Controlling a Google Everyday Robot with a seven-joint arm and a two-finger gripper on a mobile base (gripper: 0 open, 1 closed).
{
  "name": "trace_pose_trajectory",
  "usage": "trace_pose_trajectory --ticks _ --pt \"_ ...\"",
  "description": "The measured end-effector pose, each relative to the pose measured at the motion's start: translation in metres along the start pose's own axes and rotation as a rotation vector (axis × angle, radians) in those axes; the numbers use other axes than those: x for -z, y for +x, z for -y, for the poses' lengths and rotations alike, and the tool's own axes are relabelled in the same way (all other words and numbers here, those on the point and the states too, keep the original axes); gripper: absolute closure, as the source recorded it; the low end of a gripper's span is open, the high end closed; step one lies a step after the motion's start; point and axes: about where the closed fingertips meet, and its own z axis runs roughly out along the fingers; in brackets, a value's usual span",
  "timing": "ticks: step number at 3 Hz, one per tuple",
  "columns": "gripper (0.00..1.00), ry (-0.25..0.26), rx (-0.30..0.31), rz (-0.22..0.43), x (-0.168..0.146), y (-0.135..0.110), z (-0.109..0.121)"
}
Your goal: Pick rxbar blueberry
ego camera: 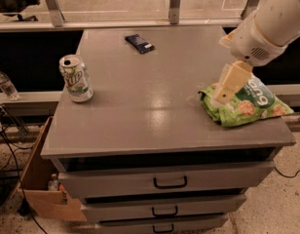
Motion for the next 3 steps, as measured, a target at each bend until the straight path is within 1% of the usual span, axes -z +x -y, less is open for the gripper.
trace_pose_trajectory --ticks 1,2,3 --pt "0.00 0.028 -0.029 0.135 -0.045 -0.031 0.043" --pt "0.00 0.040 -0.085 0.275 -0.087 -0.072 0.080" --pt "0.00 0.040 -0.085 0.275 -0.087 -0.072 0.080"
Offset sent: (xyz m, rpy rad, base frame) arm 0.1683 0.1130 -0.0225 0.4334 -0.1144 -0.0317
